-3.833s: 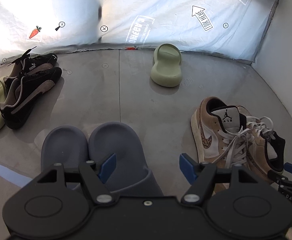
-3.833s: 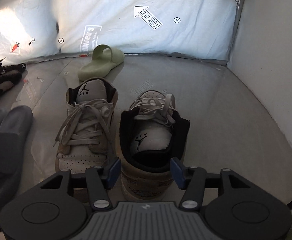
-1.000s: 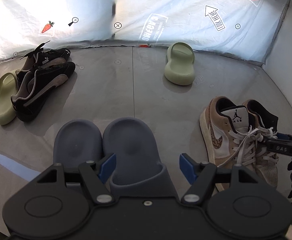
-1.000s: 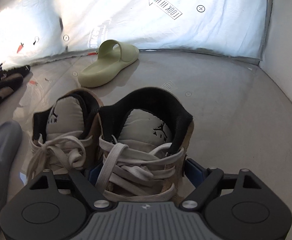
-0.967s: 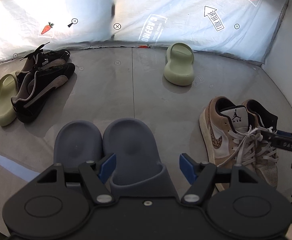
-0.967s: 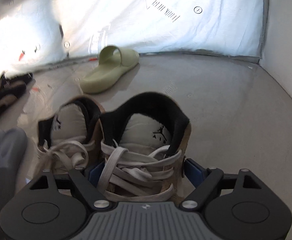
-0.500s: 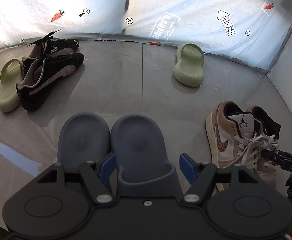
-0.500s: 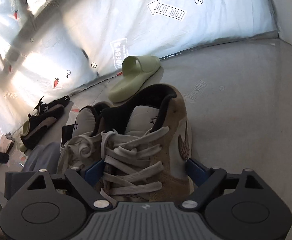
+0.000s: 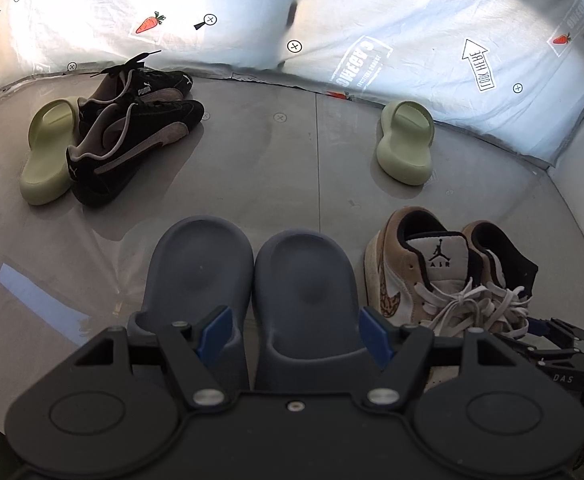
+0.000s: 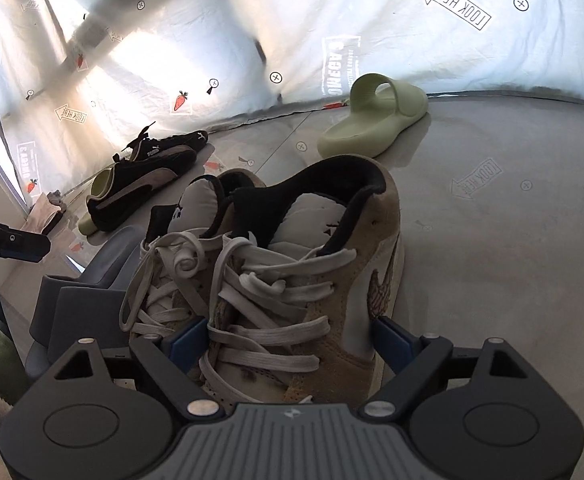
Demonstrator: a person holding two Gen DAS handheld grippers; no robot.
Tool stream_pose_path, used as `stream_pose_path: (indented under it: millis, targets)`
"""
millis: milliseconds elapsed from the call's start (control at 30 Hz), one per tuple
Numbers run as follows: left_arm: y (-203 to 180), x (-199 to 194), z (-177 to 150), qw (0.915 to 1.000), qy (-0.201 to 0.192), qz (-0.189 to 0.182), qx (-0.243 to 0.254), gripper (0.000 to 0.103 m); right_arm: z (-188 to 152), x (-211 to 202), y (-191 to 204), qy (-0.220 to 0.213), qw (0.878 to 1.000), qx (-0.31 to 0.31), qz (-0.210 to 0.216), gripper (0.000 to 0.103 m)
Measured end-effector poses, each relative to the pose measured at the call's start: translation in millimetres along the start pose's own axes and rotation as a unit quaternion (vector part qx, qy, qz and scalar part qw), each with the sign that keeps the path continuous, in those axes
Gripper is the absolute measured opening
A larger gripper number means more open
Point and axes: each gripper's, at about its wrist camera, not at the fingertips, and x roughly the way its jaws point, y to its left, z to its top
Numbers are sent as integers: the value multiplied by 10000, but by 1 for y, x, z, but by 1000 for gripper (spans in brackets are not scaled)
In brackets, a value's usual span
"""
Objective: Organize scattered shoes
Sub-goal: 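Reach the left gripper to the black Puma sneakers beside the green slide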
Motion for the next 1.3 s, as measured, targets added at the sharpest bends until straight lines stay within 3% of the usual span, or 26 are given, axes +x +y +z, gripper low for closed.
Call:
stream_pose_path:
  millis: [100, 233, 467, 667, 867, 1100, 1233, 1300]
  targets:
    - [6, -3, 2, 9999, -98, 47, -33, 71, 4, 6, 8, 110, 9999, -62, -72, 91]
    - [22, -8, 5, 9992, -270, 213, -193, 71, 12, 8, 24, 305, 9978, -235, -533, 92]
    - [66, -10, 14, 9946, -561, 723, -485, 71, 39, -23, 45, -659, 9882, 655, -1216, 97]
    - [103, 9, 42, 9909, -718, 953, -616, 71, 58, -5, 77, -649, 9926, 292, -979, 97]
    - [131, 51, 85, 9861, -856, 1357, -442, 71, 71, 17, 100, -699, 9927, 408, -899, 97]
    - [148, 126, 130, 9847, -516, 1663, 89, 71, 84, 46, 115, -510, 9951, 305, -787, 97]
    - [154, 165, 143, 9884, -158, 1509, 98, 71, 95, 58, 113, -460, 9949, 417, -798, 97]
    - [153, 180, 148, 9888, -65, 1485, 146, 63, 99, 62, 112, -419, 9943, 489, -850, 97]
